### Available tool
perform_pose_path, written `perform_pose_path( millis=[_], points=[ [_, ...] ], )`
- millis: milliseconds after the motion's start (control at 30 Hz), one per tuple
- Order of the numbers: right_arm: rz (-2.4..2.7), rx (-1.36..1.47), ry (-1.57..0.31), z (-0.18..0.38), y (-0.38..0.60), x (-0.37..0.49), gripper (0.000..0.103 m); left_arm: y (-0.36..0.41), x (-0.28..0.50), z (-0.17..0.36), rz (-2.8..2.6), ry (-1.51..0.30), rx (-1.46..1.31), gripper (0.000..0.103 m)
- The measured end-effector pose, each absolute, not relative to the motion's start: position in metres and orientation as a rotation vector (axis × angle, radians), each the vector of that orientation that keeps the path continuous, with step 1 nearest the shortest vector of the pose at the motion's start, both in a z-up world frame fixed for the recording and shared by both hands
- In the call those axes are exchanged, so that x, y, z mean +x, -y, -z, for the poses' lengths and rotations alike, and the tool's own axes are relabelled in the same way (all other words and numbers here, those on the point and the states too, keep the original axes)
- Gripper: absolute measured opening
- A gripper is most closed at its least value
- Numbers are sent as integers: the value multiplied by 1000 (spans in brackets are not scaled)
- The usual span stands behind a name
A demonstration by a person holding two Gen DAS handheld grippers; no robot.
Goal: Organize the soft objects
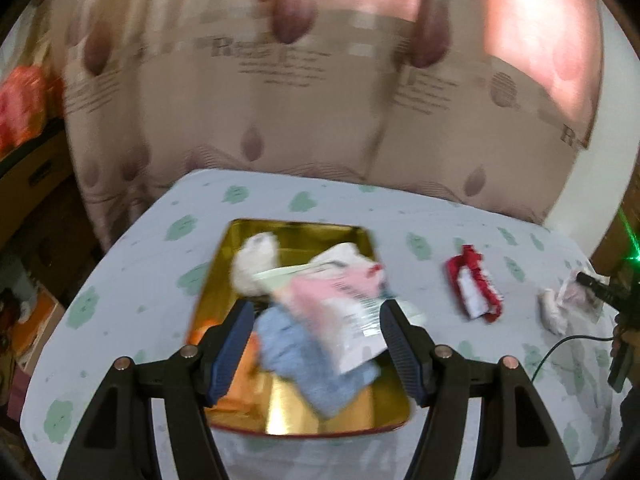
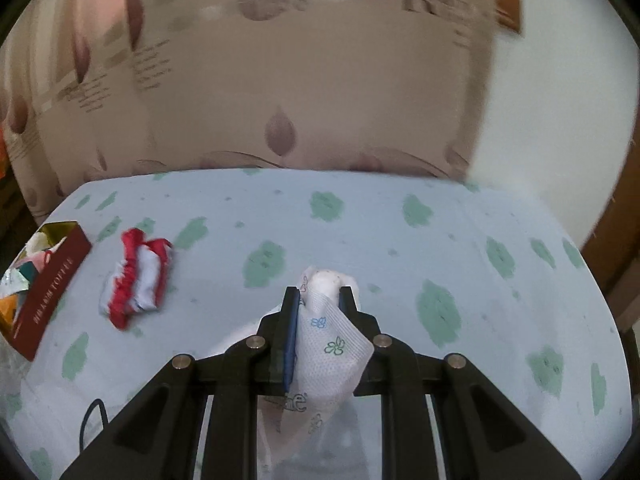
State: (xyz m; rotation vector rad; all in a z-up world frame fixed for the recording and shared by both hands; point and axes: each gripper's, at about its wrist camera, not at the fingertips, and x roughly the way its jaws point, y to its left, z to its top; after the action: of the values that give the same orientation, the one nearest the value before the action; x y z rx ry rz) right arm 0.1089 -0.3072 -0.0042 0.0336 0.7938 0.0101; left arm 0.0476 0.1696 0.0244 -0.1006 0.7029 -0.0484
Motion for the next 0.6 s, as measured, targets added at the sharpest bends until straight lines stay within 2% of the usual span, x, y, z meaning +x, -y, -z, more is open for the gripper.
perform_pose_path(
  millis=[433, 600],
  points=[
    [118, 82, -896, 51, 365, 73, 17, -42, 109, -27, 288, -797, -78, 67],
    [105, 80, -895, 55, 363, 68, 27, -12, 138, -8, 331, -865, -128, 67]
  ],
)
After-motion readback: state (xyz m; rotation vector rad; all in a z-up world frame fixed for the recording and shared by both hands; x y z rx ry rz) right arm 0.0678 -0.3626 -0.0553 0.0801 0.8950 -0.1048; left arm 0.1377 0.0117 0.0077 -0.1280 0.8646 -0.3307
